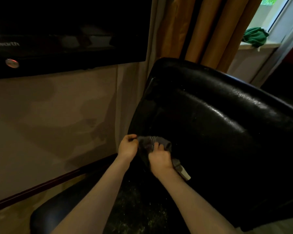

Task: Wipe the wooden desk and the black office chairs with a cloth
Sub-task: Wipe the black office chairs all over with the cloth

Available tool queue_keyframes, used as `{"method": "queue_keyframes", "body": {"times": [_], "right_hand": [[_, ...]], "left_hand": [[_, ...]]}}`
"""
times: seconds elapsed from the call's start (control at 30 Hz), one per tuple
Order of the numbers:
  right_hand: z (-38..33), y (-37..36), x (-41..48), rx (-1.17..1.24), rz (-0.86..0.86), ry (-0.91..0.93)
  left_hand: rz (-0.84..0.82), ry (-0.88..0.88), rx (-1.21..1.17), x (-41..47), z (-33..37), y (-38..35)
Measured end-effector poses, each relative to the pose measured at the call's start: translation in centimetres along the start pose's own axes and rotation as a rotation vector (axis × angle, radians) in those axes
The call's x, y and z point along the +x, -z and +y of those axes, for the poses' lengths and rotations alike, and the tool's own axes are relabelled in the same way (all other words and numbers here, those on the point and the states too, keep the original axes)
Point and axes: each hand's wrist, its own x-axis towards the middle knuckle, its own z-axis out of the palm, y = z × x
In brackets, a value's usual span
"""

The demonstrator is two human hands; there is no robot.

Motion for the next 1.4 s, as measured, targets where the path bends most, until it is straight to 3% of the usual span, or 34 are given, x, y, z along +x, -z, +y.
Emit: {"method": "queue_keyframes", "body": {"times": [0.07,0.13,0.23,0.27,0.33,0.47,0.53,0.6,0.7,0.77,0.9,1.0,1.03,1.1,1.2,1.4], "right_hand": [[-1.3,0.5,-0.4,0.030,-0.178,0.073],[-2.0,2.1,-0.8,0.090,-0.097,0.088],[-0.8,5.5,0.1,0.105,0.272,0.041],[0.0,6.8,1.0,0.047,0.441,-0.014],[1.8,9.6,2.8,-0.018,0.622,-0.160],[3.5,11.0,6.2,-0.002,0.462,-0.295],[2.0,9.8,6.7,-0.054,0.464,-0.308],[0.0,8.3,6.6,-0.073,0.314,-0.218],[-2.4,6.3,6.9,-0.032,-0.124,0.056],[-3.0,6.7,6.4,-0.037,-0.163,0.079],[-2.3,10.0,6.6,0.136,0.213,0.013],[-0.3,13.8,8.9,-0.020,0.611,-0.136],[0.5,14.8,9.8,-0.053,0.658,-0.216],[2.0,15.7,11.4,0.011,0.545,-0.325],[1.5,14.2,12.7,0.068,0.321,-0.336],[-5.7,8.7,10.6,0.050,-0.211,-0.003]], "left_hand": [[-0.025,0.024,0.020,-0.1,-0.8,0.9],[-0.023,0.001,0.068,0.1,-0.9,2.0],[0.013,-0.102,0.101,1.0,0.0,2.7],[0.021,-0.123,0.108,1.2,0.5,2.7],[0.025,-0.146,0.090,1.6,1.5,2.7],[-0.015,-0.108,0.059,2.6,2.3,3.0],[-0.002,-0.085,0.073,3.3,2.0,3.1],[0.018,-0.066,0.103,3.9,1.4,3.5],[0.026,-0.011,0.110,4.4,0.8,4.4],[0.034,0.017,0.089,4.5,0.8,4.9],[0.029,-0.007,0.051,4.9,1.9,5.1],[0.009,-0.013,0.036,5.5,2.7,5.0],[0.003,-0.017,0.029,5.6,3.0,5.0],[-0.015,-0.022,0.021,6.2,3.1,5.3],[-0.008,-0.038,0.027,7.5,2.8,5.8],[0.015,-0.046,0.054,8.7,2.6,6.8]]}}
